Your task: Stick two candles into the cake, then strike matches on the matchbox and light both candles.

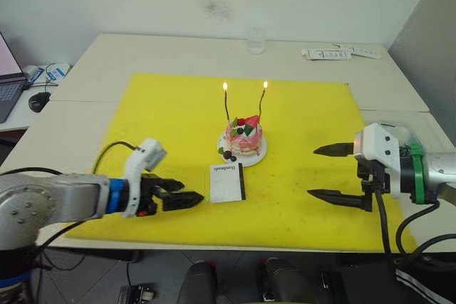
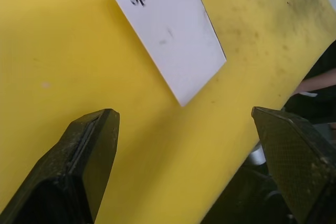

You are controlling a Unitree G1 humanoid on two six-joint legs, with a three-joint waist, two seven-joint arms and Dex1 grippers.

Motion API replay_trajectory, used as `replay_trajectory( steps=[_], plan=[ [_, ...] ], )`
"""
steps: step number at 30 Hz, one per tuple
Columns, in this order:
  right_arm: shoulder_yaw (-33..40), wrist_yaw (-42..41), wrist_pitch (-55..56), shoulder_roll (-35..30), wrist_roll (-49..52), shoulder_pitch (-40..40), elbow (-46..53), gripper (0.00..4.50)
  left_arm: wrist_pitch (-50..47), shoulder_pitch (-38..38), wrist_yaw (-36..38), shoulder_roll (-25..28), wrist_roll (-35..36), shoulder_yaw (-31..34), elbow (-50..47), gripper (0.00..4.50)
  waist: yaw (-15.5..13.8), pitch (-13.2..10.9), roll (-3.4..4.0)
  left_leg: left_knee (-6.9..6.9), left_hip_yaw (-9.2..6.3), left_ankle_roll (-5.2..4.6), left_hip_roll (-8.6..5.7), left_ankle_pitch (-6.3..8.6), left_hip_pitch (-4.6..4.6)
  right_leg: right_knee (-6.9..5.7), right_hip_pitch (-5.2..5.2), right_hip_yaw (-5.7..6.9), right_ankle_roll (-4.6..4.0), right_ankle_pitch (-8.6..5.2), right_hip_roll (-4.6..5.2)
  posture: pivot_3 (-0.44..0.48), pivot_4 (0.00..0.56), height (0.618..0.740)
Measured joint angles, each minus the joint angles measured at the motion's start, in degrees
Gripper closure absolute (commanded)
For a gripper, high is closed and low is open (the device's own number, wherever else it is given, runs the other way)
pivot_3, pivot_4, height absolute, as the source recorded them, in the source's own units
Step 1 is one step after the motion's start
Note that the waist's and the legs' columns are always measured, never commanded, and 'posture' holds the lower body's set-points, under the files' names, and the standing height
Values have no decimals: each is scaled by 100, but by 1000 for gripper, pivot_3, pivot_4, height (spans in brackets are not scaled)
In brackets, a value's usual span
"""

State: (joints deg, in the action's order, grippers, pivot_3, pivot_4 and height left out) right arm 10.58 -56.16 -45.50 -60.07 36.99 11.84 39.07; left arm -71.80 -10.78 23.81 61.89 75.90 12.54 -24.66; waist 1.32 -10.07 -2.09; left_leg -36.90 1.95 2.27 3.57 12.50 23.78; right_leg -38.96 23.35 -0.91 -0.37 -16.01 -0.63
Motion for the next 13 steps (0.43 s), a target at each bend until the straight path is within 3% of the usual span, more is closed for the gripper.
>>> replay_trajectory(
  steps=[3, 8, 13],
  plan=[
    [284, -80, 87, -143, 10, -155, -19, 0, 1724, 849, 1492, 692, -1821, 36, -111, 51, 1, -1, 7, 13, 6, 1, 4, 0, -3, 1, 4, 0, -17, -9, 12, 0, 150, 740],
    [660, -373, 308, -371, 14, -287, -172, 0, 4209, 1656, 2611, 556, -3854, 299, 459, 51, -23, -6, 15, 23, 13, 0, 8, 1, 5, 2, 14, -1, -26, -17, 21, 0, 150, 740],
    [916, -661, 358, -598, 82, -312, -405, 0, 4997, 1758, 3064, 251, -4398, 479, 930, 51, -42, -7, 13, 24, 15, -1, 9, 2, 8, 2, 16, 2, -18, -21, 24, 0, 150, 740]
  ],
)
